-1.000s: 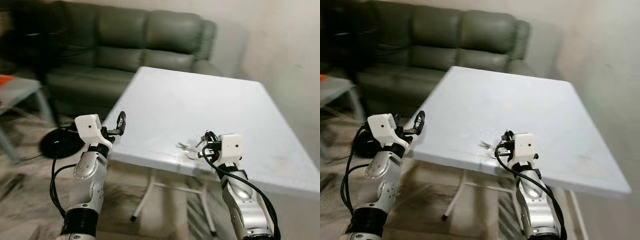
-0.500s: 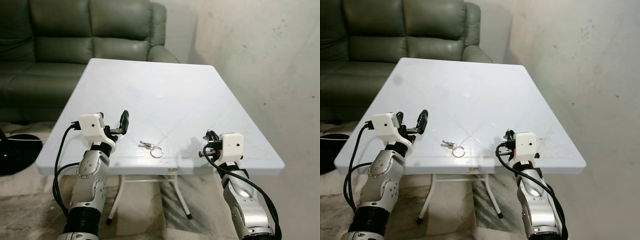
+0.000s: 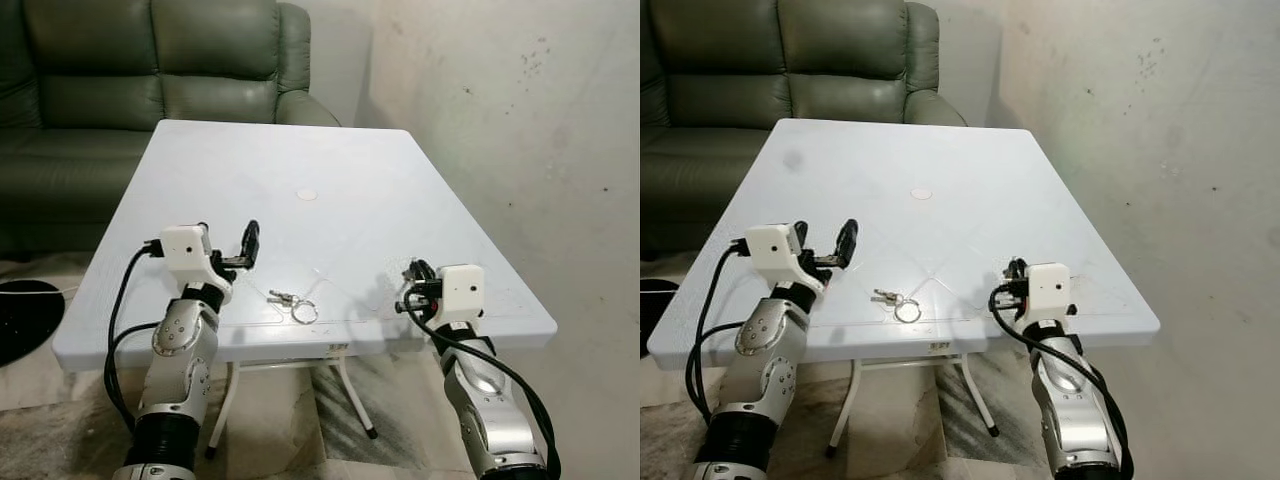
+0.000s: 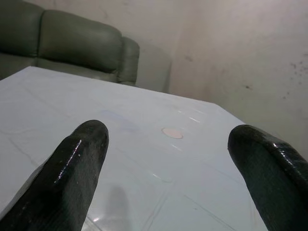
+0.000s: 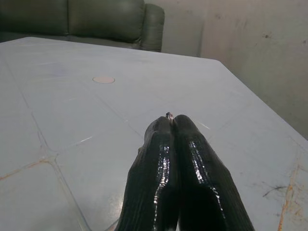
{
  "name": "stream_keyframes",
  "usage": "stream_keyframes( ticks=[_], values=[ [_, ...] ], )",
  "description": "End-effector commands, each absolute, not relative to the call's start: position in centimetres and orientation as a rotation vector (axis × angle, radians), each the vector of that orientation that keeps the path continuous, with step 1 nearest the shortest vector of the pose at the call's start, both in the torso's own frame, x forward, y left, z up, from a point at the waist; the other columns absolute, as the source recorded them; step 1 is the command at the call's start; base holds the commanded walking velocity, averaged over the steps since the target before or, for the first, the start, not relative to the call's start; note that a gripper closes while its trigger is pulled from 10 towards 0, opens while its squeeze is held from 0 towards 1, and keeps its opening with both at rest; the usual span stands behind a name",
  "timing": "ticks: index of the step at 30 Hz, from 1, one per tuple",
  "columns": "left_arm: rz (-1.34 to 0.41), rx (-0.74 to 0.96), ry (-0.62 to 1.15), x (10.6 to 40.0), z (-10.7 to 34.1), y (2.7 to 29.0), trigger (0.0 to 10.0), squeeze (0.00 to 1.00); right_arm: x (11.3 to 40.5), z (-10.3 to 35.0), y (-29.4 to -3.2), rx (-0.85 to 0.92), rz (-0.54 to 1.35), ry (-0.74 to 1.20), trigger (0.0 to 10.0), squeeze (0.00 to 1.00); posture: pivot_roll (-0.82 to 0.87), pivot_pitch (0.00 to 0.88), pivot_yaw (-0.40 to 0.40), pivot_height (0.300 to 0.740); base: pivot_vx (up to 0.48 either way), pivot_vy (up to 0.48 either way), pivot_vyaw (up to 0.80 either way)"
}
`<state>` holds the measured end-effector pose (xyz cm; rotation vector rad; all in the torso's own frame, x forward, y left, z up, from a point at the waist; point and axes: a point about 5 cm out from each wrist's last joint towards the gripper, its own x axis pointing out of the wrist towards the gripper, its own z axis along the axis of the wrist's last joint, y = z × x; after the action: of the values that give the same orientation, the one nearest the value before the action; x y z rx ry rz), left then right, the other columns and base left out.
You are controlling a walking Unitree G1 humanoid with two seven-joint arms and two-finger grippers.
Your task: Hang keys on a hook
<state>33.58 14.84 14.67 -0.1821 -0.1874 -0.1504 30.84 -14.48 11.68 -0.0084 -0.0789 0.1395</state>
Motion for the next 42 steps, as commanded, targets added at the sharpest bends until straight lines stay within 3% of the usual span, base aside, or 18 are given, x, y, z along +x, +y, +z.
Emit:
stream_keyframes(
  ticks=[1, 42],
  values=[
    [-0.163, -0.162, -0.202, 33.43, 14.82, 14.73, 10.0, 0.0, 30.81, 11.58, -14.95, -0.011, 0.118, -0.076, 10.0, 0.0, 0.03, 0.0, -0.052, 0.74, 0.0, -0.48, -0.77],
    [-0.109, -0.211, -0.16, 33.5, 14.43, 14.94, 10.0, 0.0, 30.56, 11.46, -15.34, -0.01, 0.099, -0.064, 10.0, 0.0, 0.03, 0.0, -0.057, 0.74, 0.0, -0.079, -0.77]
  ],
)
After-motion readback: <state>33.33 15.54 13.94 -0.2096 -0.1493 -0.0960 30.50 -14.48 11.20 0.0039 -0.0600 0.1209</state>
